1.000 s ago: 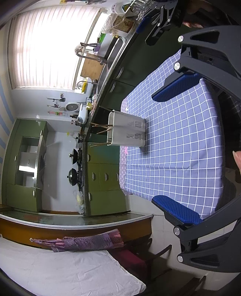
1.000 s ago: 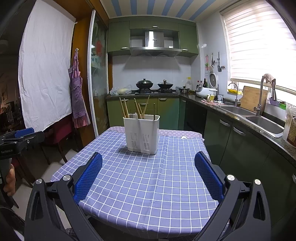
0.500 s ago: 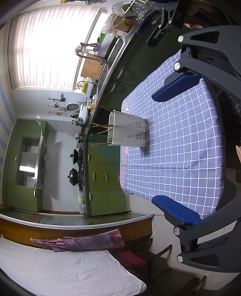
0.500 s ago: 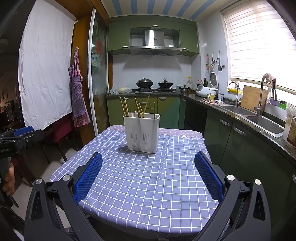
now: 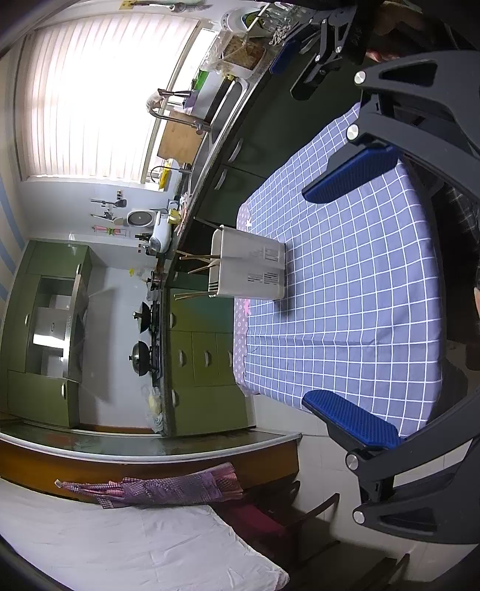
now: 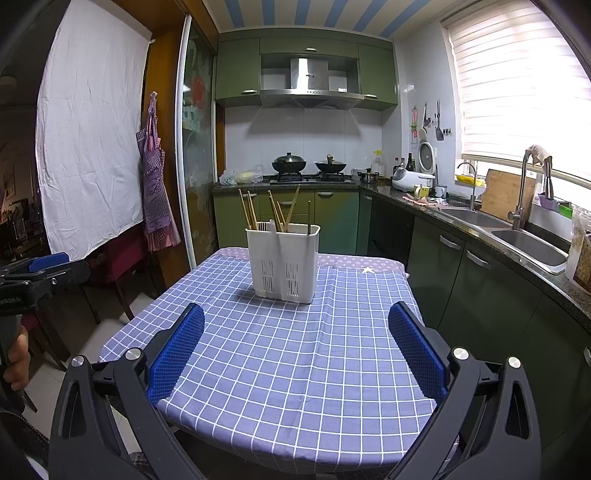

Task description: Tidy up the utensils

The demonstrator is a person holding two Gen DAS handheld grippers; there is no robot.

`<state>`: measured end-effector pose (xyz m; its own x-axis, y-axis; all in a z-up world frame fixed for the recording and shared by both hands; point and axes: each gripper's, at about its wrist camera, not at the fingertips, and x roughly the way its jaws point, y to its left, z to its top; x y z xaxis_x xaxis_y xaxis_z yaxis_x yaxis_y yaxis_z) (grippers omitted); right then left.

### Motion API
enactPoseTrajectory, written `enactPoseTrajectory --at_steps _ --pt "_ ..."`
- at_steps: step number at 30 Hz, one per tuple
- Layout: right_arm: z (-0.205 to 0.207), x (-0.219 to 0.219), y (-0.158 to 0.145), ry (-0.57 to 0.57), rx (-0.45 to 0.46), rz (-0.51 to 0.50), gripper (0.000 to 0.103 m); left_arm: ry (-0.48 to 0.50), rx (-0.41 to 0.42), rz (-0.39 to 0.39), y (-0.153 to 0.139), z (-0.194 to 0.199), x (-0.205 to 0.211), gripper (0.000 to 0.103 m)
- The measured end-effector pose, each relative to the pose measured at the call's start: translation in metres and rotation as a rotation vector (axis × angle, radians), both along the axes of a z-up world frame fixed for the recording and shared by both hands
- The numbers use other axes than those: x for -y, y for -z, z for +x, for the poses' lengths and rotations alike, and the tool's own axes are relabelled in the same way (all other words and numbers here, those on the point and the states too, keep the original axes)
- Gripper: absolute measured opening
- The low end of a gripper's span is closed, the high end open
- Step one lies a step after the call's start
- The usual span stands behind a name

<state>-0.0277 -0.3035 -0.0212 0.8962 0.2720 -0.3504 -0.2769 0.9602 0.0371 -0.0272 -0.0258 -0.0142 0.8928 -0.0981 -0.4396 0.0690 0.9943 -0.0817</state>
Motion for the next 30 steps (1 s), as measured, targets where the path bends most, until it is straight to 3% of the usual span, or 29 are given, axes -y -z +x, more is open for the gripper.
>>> enactPoseTrajectory --at_steps 11,30 --pt "0.006 0.000 0.003 -0.006 -0.011 -0.004 0.098 0.029 -0.012 -0.005 0.003 0.001 0.004 0.096" --pt "0.012 -0.002 0.008 -0.005 -0.028 -0.006 0.098 -0.010 -0.032 0.019 0.009 0.012 0.001 0.096"
